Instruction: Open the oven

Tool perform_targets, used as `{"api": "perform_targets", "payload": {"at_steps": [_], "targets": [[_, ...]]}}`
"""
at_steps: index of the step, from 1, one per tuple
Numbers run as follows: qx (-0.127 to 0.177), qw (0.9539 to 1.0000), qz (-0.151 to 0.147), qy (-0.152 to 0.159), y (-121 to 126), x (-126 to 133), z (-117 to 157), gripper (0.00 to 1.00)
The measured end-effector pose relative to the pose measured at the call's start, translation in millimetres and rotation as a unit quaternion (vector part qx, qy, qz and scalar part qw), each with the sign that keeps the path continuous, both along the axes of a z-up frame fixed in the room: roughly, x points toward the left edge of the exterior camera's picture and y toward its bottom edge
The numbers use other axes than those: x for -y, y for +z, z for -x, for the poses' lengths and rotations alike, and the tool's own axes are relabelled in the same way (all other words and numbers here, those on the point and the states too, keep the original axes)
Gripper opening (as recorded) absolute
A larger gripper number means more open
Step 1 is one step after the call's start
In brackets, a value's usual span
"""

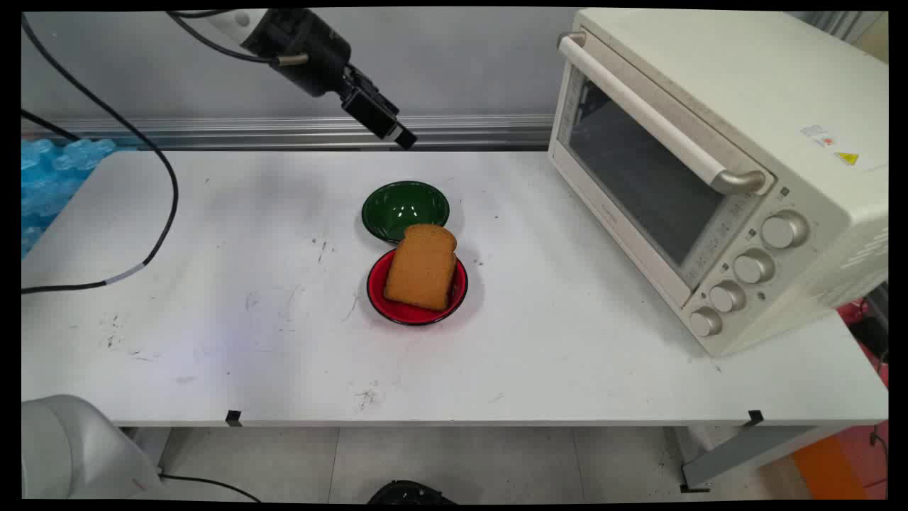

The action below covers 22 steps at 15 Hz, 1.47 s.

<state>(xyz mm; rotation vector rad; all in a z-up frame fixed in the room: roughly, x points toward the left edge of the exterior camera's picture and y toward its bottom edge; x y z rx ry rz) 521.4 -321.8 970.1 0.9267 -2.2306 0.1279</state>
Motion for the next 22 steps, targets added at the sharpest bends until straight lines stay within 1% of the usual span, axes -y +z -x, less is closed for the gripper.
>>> {"api": "perform_targets", "payload": {"at_steps": [6, 10, 16, 22], "targets": [[-0.013, 0.9999, 0.007, -0.008, 12.4, 8.7, 17.5, 1.0], [-0.013, 0.9998, 0.008, -0.01, 19.7, 16.4, 27.7, 1.0], [-0.016, 0.9996, 0.019, -0.01, 30.5, 38.0, 48.0, 1.0], [-0.016, 0.9986, 0.045, -0.025, 33.3, 65.7, 72.9, 1.0]]}}
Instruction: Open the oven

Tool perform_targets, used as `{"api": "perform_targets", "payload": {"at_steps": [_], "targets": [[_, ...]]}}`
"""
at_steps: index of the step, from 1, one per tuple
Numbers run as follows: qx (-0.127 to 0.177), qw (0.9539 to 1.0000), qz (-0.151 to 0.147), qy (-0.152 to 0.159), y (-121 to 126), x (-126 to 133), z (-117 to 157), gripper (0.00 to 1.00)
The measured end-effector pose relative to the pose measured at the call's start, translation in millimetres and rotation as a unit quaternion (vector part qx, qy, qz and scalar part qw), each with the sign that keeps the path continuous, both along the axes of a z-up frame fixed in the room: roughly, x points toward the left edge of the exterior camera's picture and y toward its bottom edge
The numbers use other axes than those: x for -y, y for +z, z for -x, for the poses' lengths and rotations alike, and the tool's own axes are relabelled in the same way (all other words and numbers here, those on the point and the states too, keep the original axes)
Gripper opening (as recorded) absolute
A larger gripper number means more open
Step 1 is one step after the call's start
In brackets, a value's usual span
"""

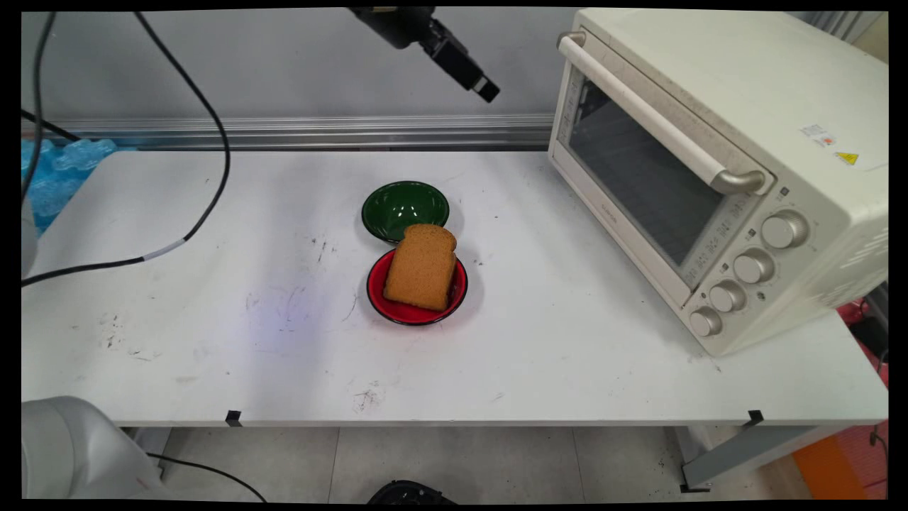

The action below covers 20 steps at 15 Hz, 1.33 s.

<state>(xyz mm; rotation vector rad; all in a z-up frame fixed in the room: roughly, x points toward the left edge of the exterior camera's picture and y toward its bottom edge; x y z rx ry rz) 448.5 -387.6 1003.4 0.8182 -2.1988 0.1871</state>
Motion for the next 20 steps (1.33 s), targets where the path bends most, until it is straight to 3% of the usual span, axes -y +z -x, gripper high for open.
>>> {"api": "perform_targets", "payload": {"at_steps": [11, 12, 20], "targets": [[-0.012, 0.9997, 0.019, -0.011, 3.8, 42.4, 38.7, 1.0], [-0.014, 0.9997, 0.019, -0.011, 5.8, 45.8, 42.3, 0.0], [-0.025, 0.9996, 0.012, -0.008, 20.4, 68.0, 66.7, 0.0]]}}
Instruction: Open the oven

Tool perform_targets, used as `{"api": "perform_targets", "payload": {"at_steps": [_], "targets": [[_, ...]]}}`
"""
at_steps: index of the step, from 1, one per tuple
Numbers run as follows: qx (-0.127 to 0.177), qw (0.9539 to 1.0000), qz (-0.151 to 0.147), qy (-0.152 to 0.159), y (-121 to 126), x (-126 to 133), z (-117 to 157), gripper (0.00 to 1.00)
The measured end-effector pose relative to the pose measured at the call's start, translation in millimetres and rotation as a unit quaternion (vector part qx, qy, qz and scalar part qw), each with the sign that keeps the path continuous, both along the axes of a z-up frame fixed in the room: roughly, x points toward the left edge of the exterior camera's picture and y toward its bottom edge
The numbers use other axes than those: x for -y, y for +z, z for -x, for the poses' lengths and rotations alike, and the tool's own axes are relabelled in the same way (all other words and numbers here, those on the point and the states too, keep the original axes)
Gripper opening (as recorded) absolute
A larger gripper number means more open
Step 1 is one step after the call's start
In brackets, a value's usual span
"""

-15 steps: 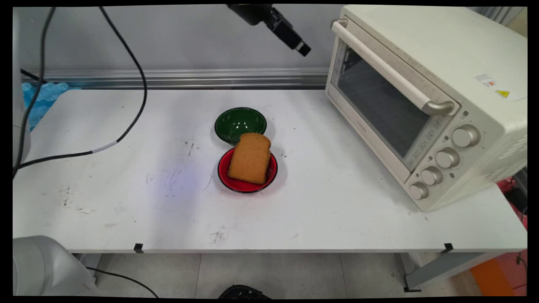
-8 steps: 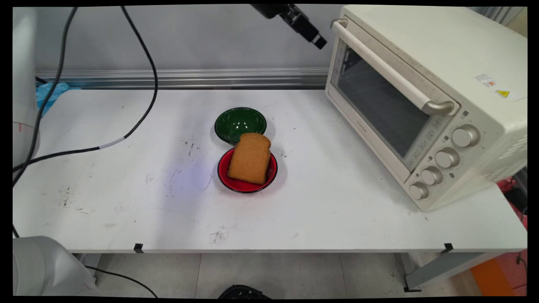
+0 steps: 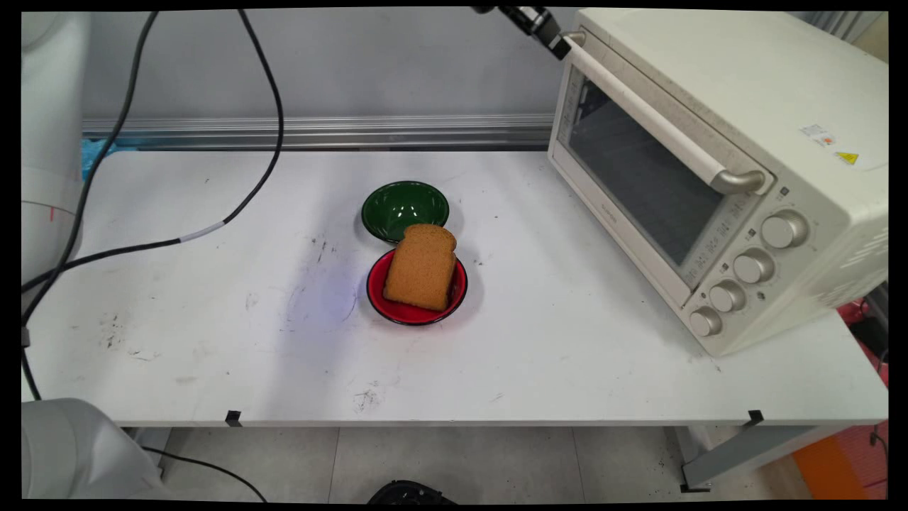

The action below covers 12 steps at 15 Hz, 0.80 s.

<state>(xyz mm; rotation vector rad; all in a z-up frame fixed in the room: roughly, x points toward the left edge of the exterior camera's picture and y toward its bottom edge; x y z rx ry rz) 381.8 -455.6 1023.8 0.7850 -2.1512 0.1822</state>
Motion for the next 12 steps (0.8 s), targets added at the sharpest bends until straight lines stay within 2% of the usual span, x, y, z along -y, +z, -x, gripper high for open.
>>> {"api": "perform_targets", "payload": {"at_steps": [12], "targets": [[-0.007, 0.9999, -0.012, 0.0, 5.4, 33.1, 39.9, 0.0]]}}
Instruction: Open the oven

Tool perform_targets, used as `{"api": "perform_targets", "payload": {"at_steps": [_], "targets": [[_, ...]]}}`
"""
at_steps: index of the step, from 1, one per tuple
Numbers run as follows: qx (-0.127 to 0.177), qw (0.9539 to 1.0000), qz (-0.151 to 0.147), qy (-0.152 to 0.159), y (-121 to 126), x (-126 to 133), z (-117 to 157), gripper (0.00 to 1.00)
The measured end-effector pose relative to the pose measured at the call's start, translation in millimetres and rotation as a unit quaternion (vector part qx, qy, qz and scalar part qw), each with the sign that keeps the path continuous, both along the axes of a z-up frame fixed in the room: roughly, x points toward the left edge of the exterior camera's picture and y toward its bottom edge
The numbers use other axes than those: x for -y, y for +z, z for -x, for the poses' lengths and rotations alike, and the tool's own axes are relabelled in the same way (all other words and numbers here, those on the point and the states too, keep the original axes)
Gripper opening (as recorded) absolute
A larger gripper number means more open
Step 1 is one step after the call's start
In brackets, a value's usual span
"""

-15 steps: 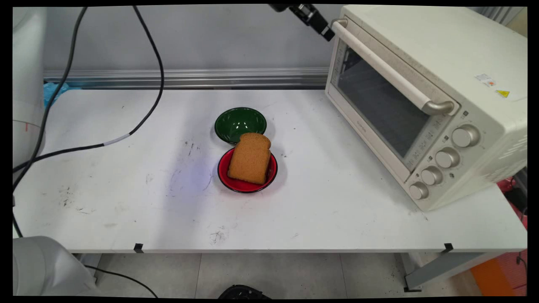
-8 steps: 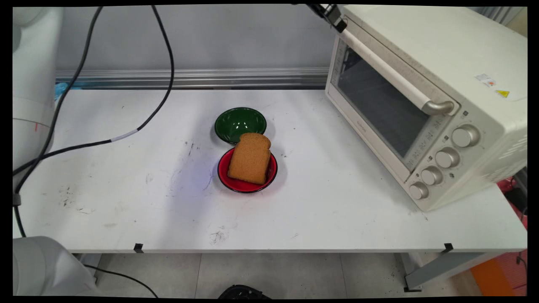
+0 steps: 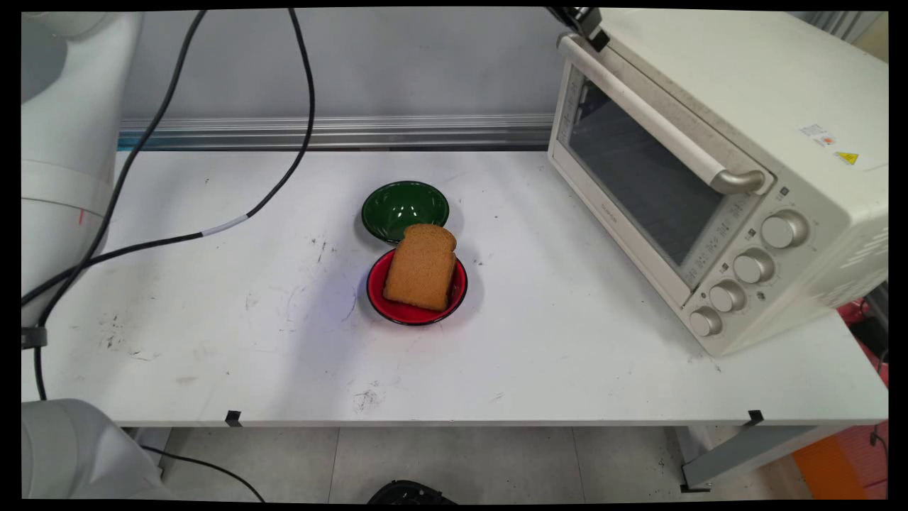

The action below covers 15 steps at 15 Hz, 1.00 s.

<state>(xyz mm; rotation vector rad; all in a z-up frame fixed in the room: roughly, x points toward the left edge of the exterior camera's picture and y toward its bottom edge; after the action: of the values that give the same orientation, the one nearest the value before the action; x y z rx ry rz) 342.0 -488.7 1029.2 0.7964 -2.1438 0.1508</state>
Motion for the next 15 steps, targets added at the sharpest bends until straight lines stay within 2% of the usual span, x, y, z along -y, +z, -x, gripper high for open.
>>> {"api": "perform_targets", "payload": {"at_steps": [15], "targets": [[-0.016, 0.9996, -0.017, 0.017, -32.1, 24.0, 35.1, 0.0]]}}
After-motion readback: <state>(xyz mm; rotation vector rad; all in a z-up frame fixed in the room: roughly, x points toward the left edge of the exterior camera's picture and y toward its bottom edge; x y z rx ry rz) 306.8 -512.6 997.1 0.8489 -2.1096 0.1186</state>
